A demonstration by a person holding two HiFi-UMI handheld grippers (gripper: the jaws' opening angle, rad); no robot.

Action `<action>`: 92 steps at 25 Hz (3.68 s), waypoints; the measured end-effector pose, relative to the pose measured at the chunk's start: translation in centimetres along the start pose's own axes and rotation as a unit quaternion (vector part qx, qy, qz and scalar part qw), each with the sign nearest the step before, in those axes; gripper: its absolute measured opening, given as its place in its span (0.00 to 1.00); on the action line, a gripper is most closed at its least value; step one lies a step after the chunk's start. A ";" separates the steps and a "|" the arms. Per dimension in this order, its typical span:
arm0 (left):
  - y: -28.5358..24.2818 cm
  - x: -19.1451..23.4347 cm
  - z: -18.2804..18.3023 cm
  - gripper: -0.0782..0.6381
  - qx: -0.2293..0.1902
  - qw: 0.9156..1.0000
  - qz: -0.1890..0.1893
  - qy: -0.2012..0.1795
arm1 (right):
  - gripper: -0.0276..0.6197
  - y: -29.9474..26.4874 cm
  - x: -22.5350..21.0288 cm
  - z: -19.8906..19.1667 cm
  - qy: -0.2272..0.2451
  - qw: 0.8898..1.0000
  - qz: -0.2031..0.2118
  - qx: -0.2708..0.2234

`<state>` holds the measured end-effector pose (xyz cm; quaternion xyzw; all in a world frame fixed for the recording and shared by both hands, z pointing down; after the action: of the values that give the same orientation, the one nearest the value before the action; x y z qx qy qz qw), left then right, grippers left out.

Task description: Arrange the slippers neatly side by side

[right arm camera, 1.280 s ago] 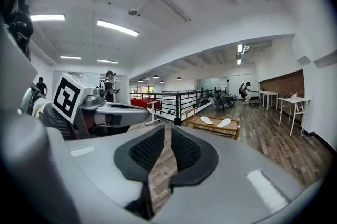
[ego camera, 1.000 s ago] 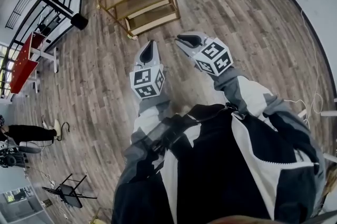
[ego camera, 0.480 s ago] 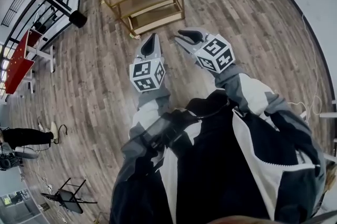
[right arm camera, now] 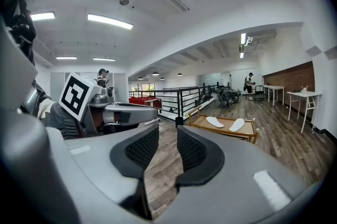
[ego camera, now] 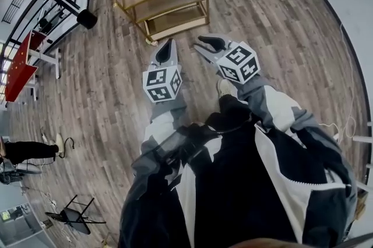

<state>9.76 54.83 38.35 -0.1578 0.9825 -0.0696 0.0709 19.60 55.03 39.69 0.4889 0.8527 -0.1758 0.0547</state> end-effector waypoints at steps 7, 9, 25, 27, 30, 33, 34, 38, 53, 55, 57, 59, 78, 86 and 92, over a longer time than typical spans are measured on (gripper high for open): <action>-6.5 5.2 1.1 0.12 0.017 0.999 0.041 -0.009 | 0.23 -6.1 -5.9 2.4 -0.011 0.999 0.042 0.005; -8.5 6.3 1.4 0.13 0.023 0.998 0.051 -0.011 | 0.23 -7.5 -7.7 3.5 -0.009 0.999 0.051 0.006; -22.9 10.1 2.1 0.13 0.035 0.996 0.087 0.004 | 0.13 -14.2 -21.7 10.2 0.016 0.998 0.061 -0.003; -23.9 10.1 1.9 0.13 0.039 0.995 0.088 0.008 | 0.13 -14.5 -22.8 10.6 0.016 0.998 0.062 -0.004; -24.9 10.1 1.5 0.13 0.047 0.995 0.084 0.007 | 0.13 -15.2 -23.8 10.9 0.014 0.998 0.064 -0.004; -25.9 10.2 1.3 0.13 0.049 0.995 0.081 0.006 | 0.13 -15.8 -24.6 10.9 0.011 0.998 0.065 -0.004; -26.3 10.3 1.3 0.13 0.049 0.996 0.079 0.006 | 0.13 -16.0 -25.0 10.9 0.010 0.998 0.065 -0.003; -27.9 10.9 0.9 0.13 0.051 0.997 0.062 0.004 | 0.13 -17.1 -25.9 11.0 0.006 0.999 0.054 -0.004; -40.6 20.1 1.0 0.13 0.037 0.998 -0.041 -0.002 | 0.11 -26.5 -34.4 15.5 -0.013 0.999 -0.049 -0.012; -42.0 22.5 1.3 0.13 0.036 0.998 -0.047 -0.002 | 0.11 -28.8 -34.9 16.5 -0.015 0.998 -0.057 -0.013; -42.9 24.8 1.2 0.13 0.034 0.998 -0.052 -0.002 | 0.12 -31.0 -35.2 17.1 -0.016 0.998 -0.062 -0.014; -43.7 26.8 0.8 0.13 0.031 0.998 -0.056 0.000 | 0.12 -33.0 -35.4 17.4 -0.014 0.998 -0.067 -0.013; -53.5 36.1 -0.4 0.13 0.056 0.998 -0.042 0.003 | 0.12 -43.9 -43.5 21.3 -0.030 0.998 -0.055 -0.010; -58.8 38.4 0.4 0.13 0.071 0.997 0.025 0.007 | 0.12 -48.0 -48.7 24.1 -0.006 1.000 0.018 0.007; -60.4 39.5 0.5 0.13 0.080 0.994 0.077 0.008 | 0.12 -50.1 -51.4 24.4 0.005 0.998 0.062 0.026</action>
<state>-9.12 -14.70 42.87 -0.0752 0.9836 -0.1432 0.0802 1.45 -18.52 42.88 0.5435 0.8159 -0.1916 0.0482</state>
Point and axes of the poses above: the fingertips, and each gripper's own axes: y backward along the fingers, x to its left, z out of its top, the point moved 2 cm from there along y, backward along the fingers, and after that the axes turned 11 degrees about -y, right-handed, at the moved point
